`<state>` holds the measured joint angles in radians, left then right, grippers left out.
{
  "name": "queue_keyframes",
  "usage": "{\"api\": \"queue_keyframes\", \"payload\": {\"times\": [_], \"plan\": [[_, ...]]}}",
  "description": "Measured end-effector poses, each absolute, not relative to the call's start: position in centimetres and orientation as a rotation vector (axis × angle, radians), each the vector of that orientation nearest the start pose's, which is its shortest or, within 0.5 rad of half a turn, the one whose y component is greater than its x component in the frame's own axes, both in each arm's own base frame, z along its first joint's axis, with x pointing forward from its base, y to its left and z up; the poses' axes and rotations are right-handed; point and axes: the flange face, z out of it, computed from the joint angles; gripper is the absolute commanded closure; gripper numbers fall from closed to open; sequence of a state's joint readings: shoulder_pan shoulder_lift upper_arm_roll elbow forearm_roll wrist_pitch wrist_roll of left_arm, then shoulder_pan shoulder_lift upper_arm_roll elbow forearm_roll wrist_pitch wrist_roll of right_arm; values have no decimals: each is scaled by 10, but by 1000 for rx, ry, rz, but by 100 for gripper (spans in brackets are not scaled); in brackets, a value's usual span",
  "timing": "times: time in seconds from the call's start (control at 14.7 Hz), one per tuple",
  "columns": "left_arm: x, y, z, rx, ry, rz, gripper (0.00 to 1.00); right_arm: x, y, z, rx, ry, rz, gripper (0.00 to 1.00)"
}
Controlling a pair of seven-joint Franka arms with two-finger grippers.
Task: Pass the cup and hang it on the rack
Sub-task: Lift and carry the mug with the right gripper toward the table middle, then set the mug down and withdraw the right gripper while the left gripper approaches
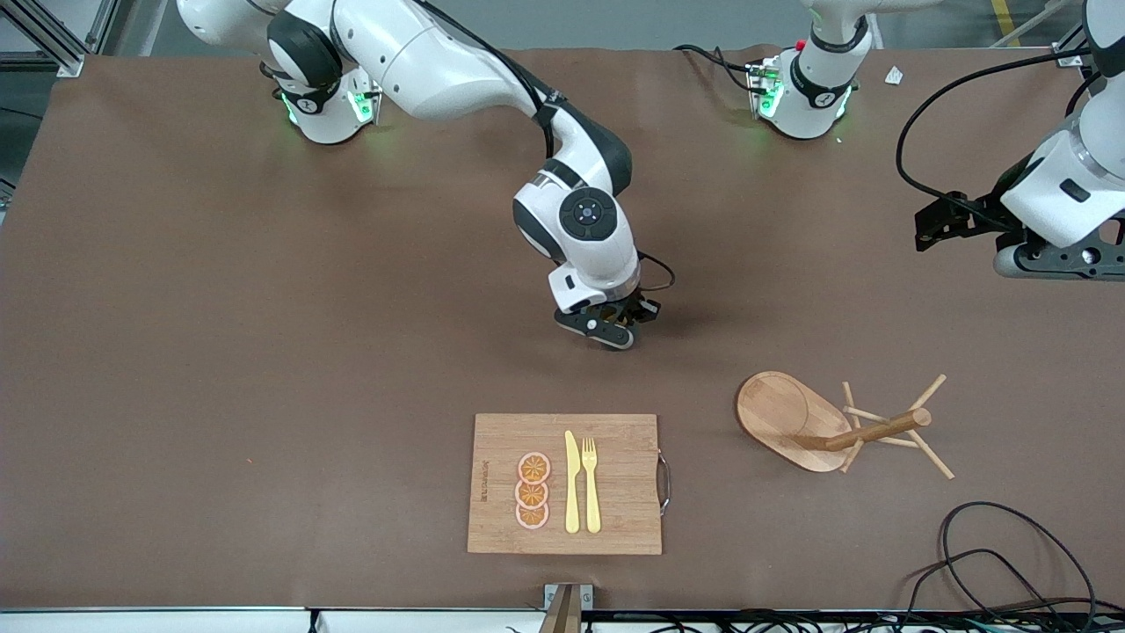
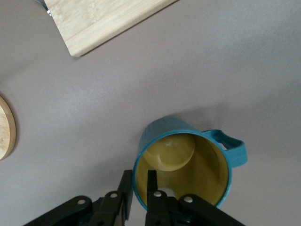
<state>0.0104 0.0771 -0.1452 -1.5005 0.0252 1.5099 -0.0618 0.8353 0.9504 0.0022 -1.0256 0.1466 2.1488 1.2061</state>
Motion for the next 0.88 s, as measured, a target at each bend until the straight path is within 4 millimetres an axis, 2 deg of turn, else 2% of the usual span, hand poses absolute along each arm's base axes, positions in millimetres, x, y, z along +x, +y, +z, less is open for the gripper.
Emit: {"api": "queue_keyframes", "payload": {"times": [0.2, 0.34, 0.48, 0.61, 0.68, 0.88], "plan": [[569, -71, 606, -3117, 114, 112, 0, 548, 575, 304, -2863, 683, 44, 0], [569, -75, 605, -3117, 125, 114, 0, 575, 546, 326, -2852, 734, 45, 0], [568, -83, 605, -3116, 135, 114, 0, 600, 508, 352, -2880, 718, 58, 0], [567, -100, 602, -3116, 90, 111, 0, 627, 458, 388, -2924, 615, 49, 0], [568, -114, 599, -3117, 50, 99, 0, 644, 427, 409, -2933, 566, 24, 0], [573, -170, 578, -3120, -91, 76, 0, 698, 305, 455, -2931, 505, -61, 0]]}}
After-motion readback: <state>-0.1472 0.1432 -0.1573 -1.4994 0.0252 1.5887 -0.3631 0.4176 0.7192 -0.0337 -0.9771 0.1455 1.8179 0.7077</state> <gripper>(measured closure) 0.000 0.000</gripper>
